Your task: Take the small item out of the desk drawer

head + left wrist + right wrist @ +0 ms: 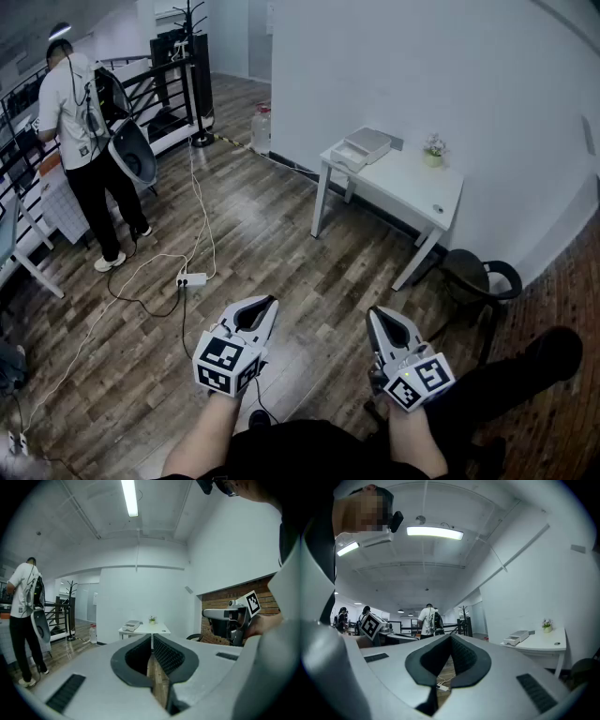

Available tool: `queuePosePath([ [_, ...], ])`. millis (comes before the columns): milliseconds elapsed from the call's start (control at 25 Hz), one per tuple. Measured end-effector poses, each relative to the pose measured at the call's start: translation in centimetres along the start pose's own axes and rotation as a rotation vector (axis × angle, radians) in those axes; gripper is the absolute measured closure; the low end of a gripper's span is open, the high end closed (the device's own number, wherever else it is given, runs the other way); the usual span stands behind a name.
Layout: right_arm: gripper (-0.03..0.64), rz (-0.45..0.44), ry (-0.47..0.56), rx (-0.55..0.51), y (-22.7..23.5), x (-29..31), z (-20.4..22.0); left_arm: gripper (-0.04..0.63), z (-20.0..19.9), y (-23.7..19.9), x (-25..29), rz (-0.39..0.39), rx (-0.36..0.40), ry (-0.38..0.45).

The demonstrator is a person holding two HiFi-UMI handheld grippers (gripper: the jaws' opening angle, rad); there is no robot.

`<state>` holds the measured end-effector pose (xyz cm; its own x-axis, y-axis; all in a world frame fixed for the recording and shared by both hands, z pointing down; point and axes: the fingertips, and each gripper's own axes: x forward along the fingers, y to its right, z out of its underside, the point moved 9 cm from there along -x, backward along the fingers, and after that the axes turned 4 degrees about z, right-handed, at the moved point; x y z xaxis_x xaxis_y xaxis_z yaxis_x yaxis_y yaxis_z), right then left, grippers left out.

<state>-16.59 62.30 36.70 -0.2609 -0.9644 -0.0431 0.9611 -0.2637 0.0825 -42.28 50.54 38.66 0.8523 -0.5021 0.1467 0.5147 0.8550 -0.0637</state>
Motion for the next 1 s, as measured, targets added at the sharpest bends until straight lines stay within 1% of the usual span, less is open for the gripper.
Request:
queuePosePath([
  [120, 0.614, -0.005, -0.006, 0.011, -1.4, 0.6, 0.7, 0.583, 0.4, -0.9, -1.0, 0.003, 0.003, 0.001],
  [440, 0.614, -0.011, -0.009, 0.0, -4.0, 3.3, 0.9, 0.583, 0.5, -3.8, -2.8, 0.006, -0.011, 0.01],
  [640, 0.614, -0.035, -0.025, -0.01, -7.0, 5.7, 1.4, 0.584, 1.2, -6.2, -4.9, -0.002, -0.02, 0.004],
  [880, 0.614, -0.082, -0.074, 0.055, -11.7, 7.7, 3.4, 0.583, 3.2, -8.7, -6.9, 0.001, -0.057, -0.013],
  [1000, 0.614, -0.062, -0.11, 0.063, -11.6, 7.9, 4.0, 0.583, 3.4, -9.7, -6.4, 0.02, -0.067, -0.013],
])
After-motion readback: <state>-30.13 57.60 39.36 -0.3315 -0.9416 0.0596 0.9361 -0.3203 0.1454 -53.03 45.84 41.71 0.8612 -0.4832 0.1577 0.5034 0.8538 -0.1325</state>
